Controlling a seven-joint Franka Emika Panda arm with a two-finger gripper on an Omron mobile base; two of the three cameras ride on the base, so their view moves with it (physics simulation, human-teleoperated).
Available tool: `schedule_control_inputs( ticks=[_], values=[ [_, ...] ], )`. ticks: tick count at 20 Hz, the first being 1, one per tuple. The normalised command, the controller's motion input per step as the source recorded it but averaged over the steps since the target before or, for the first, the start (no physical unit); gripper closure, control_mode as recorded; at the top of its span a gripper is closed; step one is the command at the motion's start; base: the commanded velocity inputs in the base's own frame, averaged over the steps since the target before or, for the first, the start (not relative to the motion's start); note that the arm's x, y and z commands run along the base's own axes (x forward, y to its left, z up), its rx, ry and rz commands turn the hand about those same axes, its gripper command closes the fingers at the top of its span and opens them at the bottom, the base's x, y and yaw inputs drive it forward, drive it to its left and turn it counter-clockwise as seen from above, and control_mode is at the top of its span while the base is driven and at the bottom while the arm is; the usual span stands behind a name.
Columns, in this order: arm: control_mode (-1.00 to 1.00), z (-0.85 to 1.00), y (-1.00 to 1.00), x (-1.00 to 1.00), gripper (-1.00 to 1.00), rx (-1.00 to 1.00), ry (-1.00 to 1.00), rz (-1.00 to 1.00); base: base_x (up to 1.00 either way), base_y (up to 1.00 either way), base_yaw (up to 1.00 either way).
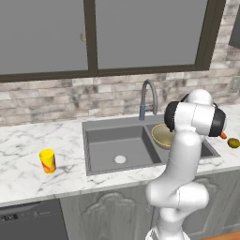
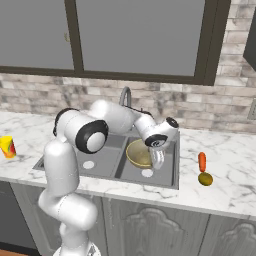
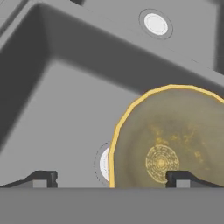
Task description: Remove the carrot and orange from the sink. Then move the bowl and cup from the counter to the sink for washing.
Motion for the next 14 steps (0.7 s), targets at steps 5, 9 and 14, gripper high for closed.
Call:
schedule_control_inputs(
  ticks=[5, 9, 14],
  values=[
    [-1.00, 0.31, 0.17, -0.23, -1.00, 0.00, 0.00, -0.06, 0.00, 0.00, 0.00],
    [-1.00, 0.27, 0.15, -0.24, -1.00, 0.00, 0.00, -0.20, 0.00, 0.00, 0.00],
    [-1.00, 0.26, 0.17, -0.27, -1.00, -0.02, 0.00, -0.27, 0.00, 0.00, 0.00]
  ],
)
